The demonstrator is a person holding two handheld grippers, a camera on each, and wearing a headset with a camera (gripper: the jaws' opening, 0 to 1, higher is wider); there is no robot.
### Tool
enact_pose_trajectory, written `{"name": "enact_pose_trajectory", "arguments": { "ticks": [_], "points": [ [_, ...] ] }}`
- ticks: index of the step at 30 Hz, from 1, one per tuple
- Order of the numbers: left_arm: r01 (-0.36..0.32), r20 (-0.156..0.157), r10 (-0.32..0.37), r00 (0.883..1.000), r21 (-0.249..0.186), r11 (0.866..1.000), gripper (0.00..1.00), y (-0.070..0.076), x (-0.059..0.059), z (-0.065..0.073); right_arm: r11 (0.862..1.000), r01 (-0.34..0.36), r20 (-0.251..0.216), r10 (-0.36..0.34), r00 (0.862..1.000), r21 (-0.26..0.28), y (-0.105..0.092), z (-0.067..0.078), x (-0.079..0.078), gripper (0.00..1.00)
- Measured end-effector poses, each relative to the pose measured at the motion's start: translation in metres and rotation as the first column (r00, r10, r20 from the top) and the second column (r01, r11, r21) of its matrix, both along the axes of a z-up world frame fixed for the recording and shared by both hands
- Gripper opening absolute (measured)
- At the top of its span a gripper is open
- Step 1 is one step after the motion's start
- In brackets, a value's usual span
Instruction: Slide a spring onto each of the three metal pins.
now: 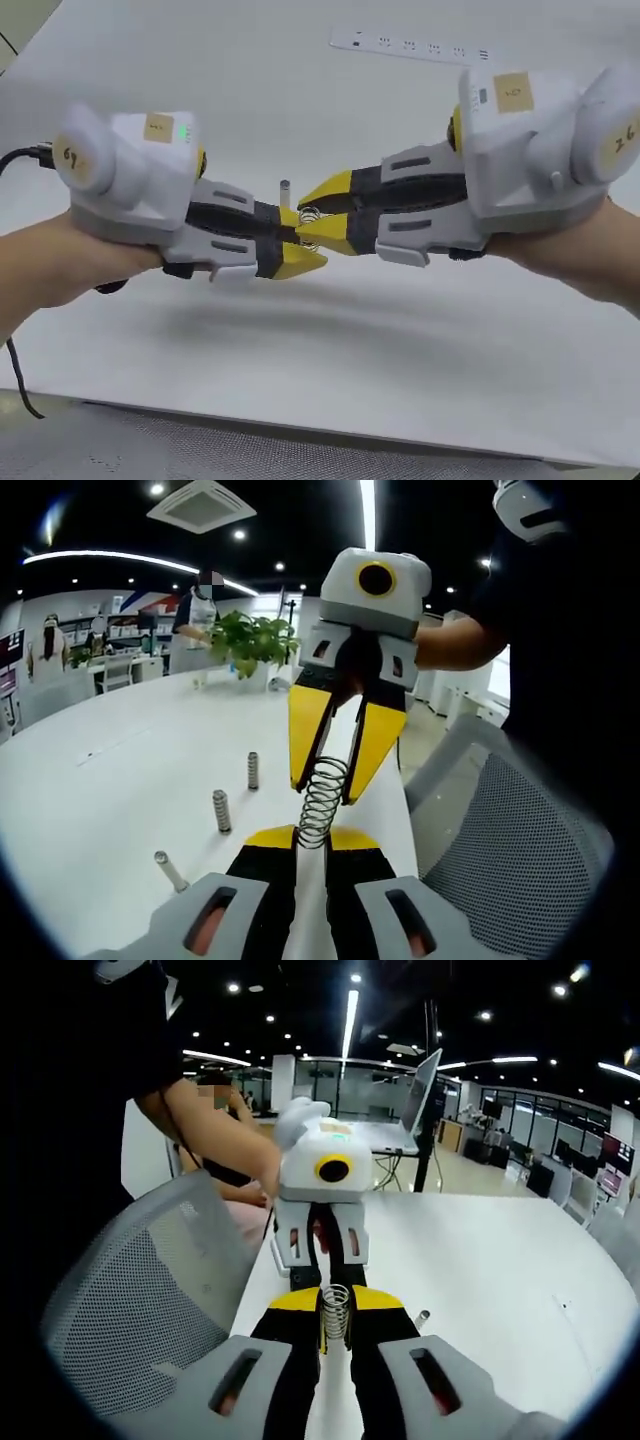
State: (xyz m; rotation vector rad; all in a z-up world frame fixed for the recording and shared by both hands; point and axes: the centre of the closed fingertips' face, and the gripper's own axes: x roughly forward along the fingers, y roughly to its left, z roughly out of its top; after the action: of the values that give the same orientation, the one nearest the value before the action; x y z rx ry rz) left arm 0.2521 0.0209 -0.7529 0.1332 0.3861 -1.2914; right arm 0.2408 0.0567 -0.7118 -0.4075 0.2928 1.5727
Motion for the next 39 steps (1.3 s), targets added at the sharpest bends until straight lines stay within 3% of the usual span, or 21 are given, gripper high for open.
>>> {"name": "enact_pose_trajectory", "arguments": {
  "ticks": [8, 11, 32, 39],
  "points": [
    [0.015, -0.005, -0.015, 1.000, 0.012, 1.000, 0.02, -0.003, -0.004, -0.003, 1.000, 0.011, -0.009, -0.011, 1.000, 0.000, -0.002, 0.000, -0.003, 0.07],
    [0.005, -0.030, -0.005, 1.000, 0.012, 1.000, 0.02, -0.003, -0.004, -0.005, 1.000, 0.011, -0.010, -0.011, 1.000, -0.008, -0.004, -0.001, -0.003, 0.07],
    [-0.027, -0.039, 0.027, 0.999, 0.007, 1.000, 0.06, -0.001, 0.000, -0.004, 1.000, 0.015, 0.009, -0.015, 1.000, -0.026, -0.006, 0.000, 0.000, 0.07],
    [-0.055, -0.040, 0.055, 0.998, -0.001, 0.998, 0.09, 0.007, 0.005, -0.002, 0.999, 0.025, 0.013, -0.025, 1.000, -0.030, -0.007, -0.002, 0.004, 0.07]
  ]
}}
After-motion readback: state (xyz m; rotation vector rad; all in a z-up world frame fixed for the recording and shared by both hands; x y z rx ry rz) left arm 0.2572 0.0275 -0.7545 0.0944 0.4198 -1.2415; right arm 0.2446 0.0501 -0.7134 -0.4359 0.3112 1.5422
